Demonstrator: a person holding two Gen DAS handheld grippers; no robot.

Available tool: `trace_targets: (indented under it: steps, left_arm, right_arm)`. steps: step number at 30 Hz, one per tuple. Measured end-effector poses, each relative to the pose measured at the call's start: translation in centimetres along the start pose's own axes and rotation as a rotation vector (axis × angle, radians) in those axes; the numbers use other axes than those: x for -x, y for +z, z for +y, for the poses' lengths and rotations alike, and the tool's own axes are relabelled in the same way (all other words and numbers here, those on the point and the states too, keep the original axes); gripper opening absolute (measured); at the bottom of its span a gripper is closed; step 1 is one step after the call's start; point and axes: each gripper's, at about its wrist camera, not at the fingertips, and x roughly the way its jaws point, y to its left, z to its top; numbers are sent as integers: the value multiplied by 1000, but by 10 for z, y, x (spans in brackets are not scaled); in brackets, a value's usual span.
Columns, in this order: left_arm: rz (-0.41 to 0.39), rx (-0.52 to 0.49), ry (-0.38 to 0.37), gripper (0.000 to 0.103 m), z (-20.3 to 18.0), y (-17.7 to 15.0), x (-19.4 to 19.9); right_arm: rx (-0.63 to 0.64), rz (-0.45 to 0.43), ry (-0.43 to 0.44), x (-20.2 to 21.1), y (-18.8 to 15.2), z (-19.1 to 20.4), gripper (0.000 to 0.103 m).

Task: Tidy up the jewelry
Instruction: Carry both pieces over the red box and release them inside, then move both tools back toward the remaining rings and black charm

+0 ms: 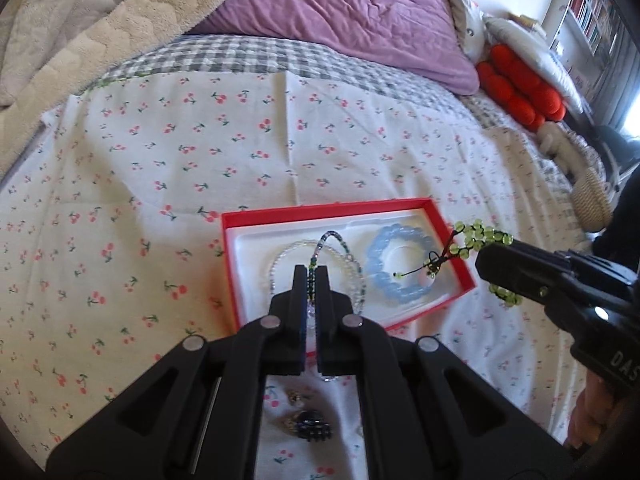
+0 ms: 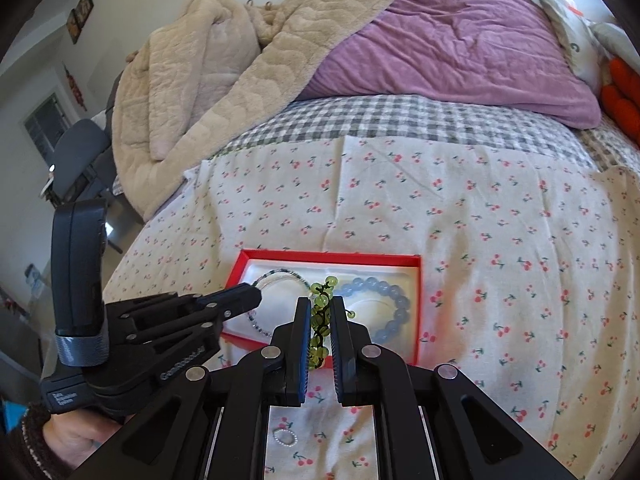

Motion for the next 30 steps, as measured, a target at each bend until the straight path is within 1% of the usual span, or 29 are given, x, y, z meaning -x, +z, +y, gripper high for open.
trace_targets:
  steps: [3,7,10,15,16,18,20,22,25,26,27,28,29,30]
  left_arm:
    - [1,-11,26,4,0,-2,-2]
    - [2,-44,55,4,-3,-5,-2]
    - [3,-59,67,4,-6,-5,-2]
    - [5,-50,67,4,-4,-3,-3]
    - [5,-48,68,6,-4,-3,-2]
    - [7,-40,70,15,-3,-3,-2]
    - [7,-34,74,35,-2,-3,0]
    - [2,-29,74,48,-1,-3,2]
    - [2,-30,63,51,-2,-3,5]
    - [1,-35,66,56,-3,-3,6]
    - [-4,-41,72,58,-4,-3,8]
    - [-10,-45,77,62,-5,-4,10]
    - [-15,-50,79,64,-6,-4,12]
    - [-19,-56,77,64,-6,-5,14]
  right_arm:
    - [4,13,-1,-7,-2,1,9]
    - [-3,39,-35,-17,-6,-5,9]
    - [-8,51,-61,-21,-8,-12,9]
    - [-28,52,-81,-25,-8,-22,10]
    - [-34,53,-89,-26,-8,-24,10]
    - [-45,59,-93,-27,-7,-29,13]
    - [-58,75,-84,-28,-6,-33,15]
    - [-69,91,-67,-28,-6,-36,16]
    - [-68,104,-52,-25,-6,-37,28]
    - [-68,102,-53,-24,-7,-36,37]
    - [-69,99,-52,-22,-8,-36,56]
    - [-73,94,-52,-20,-8,-36,65]
    - [-80,79,-50,-16,-9,-36,70]
    - [-79,70,-47,-13,-10,-35,70]
